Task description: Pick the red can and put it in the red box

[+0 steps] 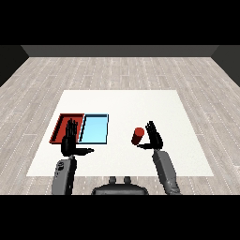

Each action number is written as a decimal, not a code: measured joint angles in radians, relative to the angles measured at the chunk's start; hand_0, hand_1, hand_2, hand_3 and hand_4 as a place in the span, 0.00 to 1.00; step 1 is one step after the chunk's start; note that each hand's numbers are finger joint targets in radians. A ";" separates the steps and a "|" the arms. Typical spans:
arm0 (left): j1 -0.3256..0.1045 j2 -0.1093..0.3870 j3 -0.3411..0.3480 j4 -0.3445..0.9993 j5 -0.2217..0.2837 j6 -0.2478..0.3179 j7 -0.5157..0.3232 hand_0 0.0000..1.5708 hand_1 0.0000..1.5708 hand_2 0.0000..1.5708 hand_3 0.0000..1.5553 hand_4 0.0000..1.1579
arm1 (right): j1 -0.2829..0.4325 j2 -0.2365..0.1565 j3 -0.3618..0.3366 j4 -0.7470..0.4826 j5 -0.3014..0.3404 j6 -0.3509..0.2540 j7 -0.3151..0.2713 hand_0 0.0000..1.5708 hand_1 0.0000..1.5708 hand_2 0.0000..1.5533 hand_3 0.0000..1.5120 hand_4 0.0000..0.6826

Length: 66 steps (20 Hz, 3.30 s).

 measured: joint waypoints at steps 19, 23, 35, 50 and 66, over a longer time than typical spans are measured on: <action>0.002 0.004 0.005 0.005 0.013 -0.020 -0.017 0.00 0.00 0.00 0.00 0.00 | -0.089 0.002 0.042 0.119 -0.019 -0.081 0.003 0.00 0.00 0.00 0.00 0.00; 0.014 -0.010 -0.012 -0.029 0.004 -0.001 0.006 0.00 0.00 0.00 0.00 0.00 | -0.115 0.009 0.057 0.170 -0.022 -0.098 -0.023 0.00 0.00 0.00 0.00 0.00; -0.008 -0.014 -0.006 0.025 0.000 0.004 -0.032 0.00 0.00 0.00 0.00 0.00 | -0.187 0.002 0.102 0.258 -0.067 -0.128 -0.044 0.00 0.00 0.00 0.00 0.00; 0.010 -0.011 -0.002 -0.015 0.024 -0.009 -0.014 0.00 0.00 0.00 0.00 0.00 | -0.251 0.003 0.138 0.351 -0.090 -0.190 -0.034 0.89 0.89 0.91 0.91 0.43; 0.005 -0.004 0.006 -0.014 0.025 -0.005 -0.008 0.00 0.00 0.00 0.00 0.00 | -0.297 0.009 0.257 0.409 -0.025 -0.436 -0.022 0.97 0.97 0.95 0.93 0.80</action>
